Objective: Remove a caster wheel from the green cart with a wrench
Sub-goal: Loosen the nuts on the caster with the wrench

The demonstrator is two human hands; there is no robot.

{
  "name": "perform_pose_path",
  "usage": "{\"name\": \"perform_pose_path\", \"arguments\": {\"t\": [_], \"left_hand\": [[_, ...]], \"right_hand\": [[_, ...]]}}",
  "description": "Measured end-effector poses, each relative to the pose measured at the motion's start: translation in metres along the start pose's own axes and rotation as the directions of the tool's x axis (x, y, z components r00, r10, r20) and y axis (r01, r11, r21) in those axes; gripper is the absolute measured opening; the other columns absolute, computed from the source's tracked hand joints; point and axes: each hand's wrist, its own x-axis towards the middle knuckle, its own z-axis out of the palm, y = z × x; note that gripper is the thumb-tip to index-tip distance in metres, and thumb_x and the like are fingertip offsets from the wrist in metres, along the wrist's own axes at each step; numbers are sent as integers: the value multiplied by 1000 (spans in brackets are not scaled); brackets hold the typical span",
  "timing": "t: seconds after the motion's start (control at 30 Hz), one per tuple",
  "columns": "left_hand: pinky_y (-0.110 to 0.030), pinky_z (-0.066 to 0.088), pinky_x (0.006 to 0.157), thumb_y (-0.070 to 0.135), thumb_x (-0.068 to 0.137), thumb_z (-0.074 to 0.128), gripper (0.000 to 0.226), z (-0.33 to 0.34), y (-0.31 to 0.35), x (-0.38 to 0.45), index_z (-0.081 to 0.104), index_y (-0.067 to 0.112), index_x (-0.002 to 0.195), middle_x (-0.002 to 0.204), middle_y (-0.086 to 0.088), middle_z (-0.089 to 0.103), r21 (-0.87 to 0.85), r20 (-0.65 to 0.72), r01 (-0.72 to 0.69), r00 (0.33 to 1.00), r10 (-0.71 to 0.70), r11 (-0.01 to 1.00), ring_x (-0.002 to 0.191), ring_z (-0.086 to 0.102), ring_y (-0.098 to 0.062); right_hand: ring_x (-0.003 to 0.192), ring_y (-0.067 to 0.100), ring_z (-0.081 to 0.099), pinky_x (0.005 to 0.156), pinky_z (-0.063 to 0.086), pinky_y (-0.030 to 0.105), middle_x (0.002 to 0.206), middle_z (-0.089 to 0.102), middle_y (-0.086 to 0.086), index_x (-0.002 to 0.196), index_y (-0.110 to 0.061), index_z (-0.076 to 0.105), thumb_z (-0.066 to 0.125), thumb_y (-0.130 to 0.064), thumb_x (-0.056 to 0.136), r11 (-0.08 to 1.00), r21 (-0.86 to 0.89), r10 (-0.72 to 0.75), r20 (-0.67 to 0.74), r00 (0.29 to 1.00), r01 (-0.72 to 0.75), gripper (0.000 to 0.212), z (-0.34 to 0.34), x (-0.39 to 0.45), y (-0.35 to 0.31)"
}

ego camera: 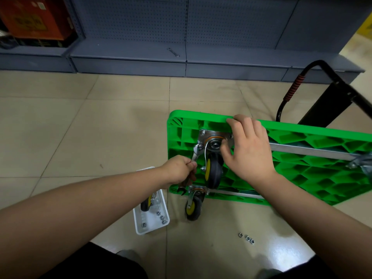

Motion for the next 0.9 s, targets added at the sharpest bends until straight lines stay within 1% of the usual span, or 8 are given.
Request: {"name": "perform_pose_path", "arguments": {"t": [0.07, 0.13, 0.2, 0.27, 0.37, 0.47, 0.6, 0.9], "left_hand": [[-20, 47, 48, 26, 109, 44, 31, -6, 1, -3, 60, 7, 89, 77, -9, 67, 38, 24, 1, 1000, -2, 999, 61, 63, -20], [-21, 47, 48, 28, 108, 45, 33, -15, 2, -5, 59, 9, 85, 75, -8, 67, 148, 25, -7, 1000, 3, 989, 59, 64, -19], [-25, 52, 52, 32, 106, 48, 34, -28, 7, -6, 58, 12, 81, 77, -9, 69, 339, 2, -37, 999, 39, 940, 60, 66, -20], [-35, 56, 63, 37, 105, 48, 39, -42, 14, -7, 54, 17, 72, 77, -9, 67, 568, -28, -73, 994, 107, 820, 70, 67, -28], [-34, 43, 65, 40, 104, 47, 44, -59, 26, -14, 45, 21, 65, 73, -3, 52, 764, -69, -66, 981, 183, 641, 80, 58, -31], [-32, 41, 66, 43, 105, 45, 37, -67, 36, -20, 54, 21, 78, 79, -2, 53, 839, -87, -52, 970, 227, 542, 81, 56, -30], [-33, 41, 68, 45, 107, 41, 32, -68, 45, -24, 63, 22, 104, 101, -8, 64, 940, -71, -49, 940, 333, 337, 95, 65, -33], [-33, 38, 67, 37, 108, 43, 25, -66, 67, -29, 63, 23, 112, 108, -6, 68, 999, -4, -14, 900, 436, 37, 101, 68, -33]], "right_hand": [[102, 38, 52, 89, 42, 45, 123, 57, 15, 126, -3, 58, 58, -27, 86, 1000, 2, 1, 0, 1000, -1, 47, 1, 0, 0], [102, 39, 52, 89, 42, 45, 123, 57, 15, 125, -3, 58, 58, -27, 85, 1000, -1, -1, 1, 1000, 1, 47, 0, 0, 0], [102, 39, 52, 89, 42, 45, 123, 57, 15, 126, -3, 58, 58, -27, 85, 1000, -3, 2, 6, 1000, -2, 47, 0, 0, 0], [103, 39, 52, 90, 43, 46, 124, 57, 15, 126, -3, 58, 58, -27, 85, 1000, -4, 2, 12, 1000, -2, 48, -1, 0, 0], [105, 39, 52, 91, 42, 45, 124, 57, 14, 128, -3, 58, 58, -28, 85, 1000, 0, 6, 22, 1000, -6, 49, -2, 0, 1], [105, 39, 52, 91, 42, 45, 125, 56, 15, 128, -3, 57, 58, -28, 85, 1000, 1, 3, 24, 1000, -3, 49, -2, -1, 1], [105, 39, 52, 92, 42, 46, 125, 56, 15, 129, -3, 57, 59, -27, 85, 1000, 4, -1, 22, 1000, 1, 49, -2, -1, 1], [103, 38, 52, 91, 42, 45, 123, 57, 14, 127, -3, 58, 58, -26, 86, 1000, 2, 6, 14, 1000, -6, 48, -1, 0, 0]]}}
